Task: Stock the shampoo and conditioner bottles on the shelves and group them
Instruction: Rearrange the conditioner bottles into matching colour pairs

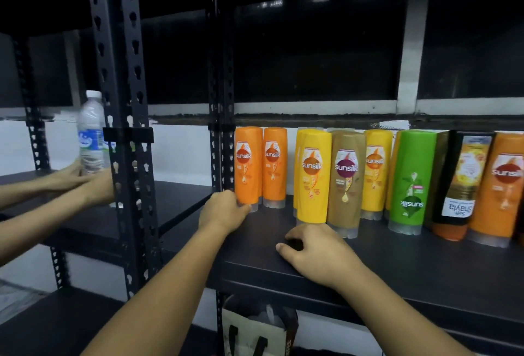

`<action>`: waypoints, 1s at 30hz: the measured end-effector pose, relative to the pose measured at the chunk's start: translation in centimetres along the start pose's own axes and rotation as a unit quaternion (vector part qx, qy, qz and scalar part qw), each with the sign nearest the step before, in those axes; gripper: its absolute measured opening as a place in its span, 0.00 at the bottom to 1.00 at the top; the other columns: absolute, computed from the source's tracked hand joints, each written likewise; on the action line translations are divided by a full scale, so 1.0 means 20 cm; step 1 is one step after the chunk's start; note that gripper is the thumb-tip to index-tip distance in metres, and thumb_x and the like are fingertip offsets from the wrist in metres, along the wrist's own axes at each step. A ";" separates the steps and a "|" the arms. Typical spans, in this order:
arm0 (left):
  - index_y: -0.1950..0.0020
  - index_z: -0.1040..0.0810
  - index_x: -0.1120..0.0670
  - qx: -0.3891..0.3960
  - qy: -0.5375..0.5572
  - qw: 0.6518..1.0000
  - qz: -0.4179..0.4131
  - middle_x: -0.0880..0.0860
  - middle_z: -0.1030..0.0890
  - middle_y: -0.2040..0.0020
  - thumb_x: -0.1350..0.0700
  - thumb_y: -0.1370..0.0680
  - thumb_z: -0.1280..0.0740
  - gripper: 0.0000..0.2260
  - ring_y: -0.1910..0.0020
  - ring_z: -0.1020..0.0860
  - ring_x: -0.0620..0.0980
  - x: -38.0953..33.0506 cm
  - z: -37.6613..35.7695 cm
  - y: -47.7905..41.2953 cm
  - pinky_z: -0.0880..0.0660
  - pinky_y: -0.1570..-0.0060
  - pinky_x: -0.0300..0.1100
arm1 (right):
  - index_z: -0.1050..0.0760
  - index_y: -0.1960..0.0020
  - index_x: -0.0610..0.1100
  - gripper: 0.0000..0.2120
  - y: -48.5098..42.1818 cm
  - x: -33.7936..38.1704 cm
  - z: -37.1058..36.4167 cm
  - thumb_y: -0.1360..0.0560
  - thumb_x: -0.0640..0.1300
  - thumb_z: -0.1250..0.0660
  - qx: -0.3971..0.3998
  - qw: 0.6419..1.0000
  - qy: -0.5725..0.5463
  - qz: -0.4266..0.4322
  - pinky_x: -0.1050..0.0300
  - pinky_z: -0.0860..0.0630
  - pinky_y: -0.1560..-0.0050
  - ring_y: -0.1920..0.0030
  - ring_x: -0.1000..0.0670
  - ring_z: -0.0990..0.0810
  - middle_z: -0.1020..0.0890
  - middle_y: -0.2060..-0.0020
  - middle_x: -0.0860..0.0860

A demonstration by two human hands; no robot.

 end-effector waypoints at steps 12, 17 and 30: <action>0.37 0.17 0.47 0.161 0.037 0.958 -0.236 0.44 0.16 0.42 0.47 0.19 0.31 0.12 0.45 0.22 0.40 -0.64 -0.01 0.67 0.25 0.43 0.38 | 0.21 0.39 0.53 0.15 0.15 -0.23 0.10 0.19 0.55 0.43 0.037 0.997 0.073 -0.003 0.47 0.21 0.45 0.43 0.45 0.20 0.18 0.43 0.49; 0.38 0.16 0.47 0.208 0.063 0.923 -0.317 0.45 0.16 0.42 0.46 0.19 0.32 0.12 0.44 0.21 0.42 -1.03 -0.16 0.82 0.23 0.40 0.45 | 0.29 0.26 0.54 0.21 0.41 -0.58 0.27 0.17 0.57 0.43 0.076 0.994 0.076 -0.030 0.50 0.31 0.29 0.29 0.51 0.28 0.26 0.28 0.57; 0.22 0.30 0.45 0.317 0.004 0.878 -0.360 0.45 0.30 0.22 0.38 0.17 0.39 0.25 0.24 0.32 0.48 -1.65 -0.64 0.87 0.35 0.25 0.49 | 0.25 0.29 0.48 0.20 0.82 -1.32 0.66 0.17 0.55 0.39 -0.004 0.966 0.045 -0.255 0.55 0.30 0.35 0.32 0.46 0.26 0.23 0.31 0.47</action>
Point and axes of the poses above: each hand's wrist, its own y-axis away from the middle knuckle, its own z-axis out of the back of the hand, x = y × z, the point moved 9 cm from there along -y, towards the middle knuckle
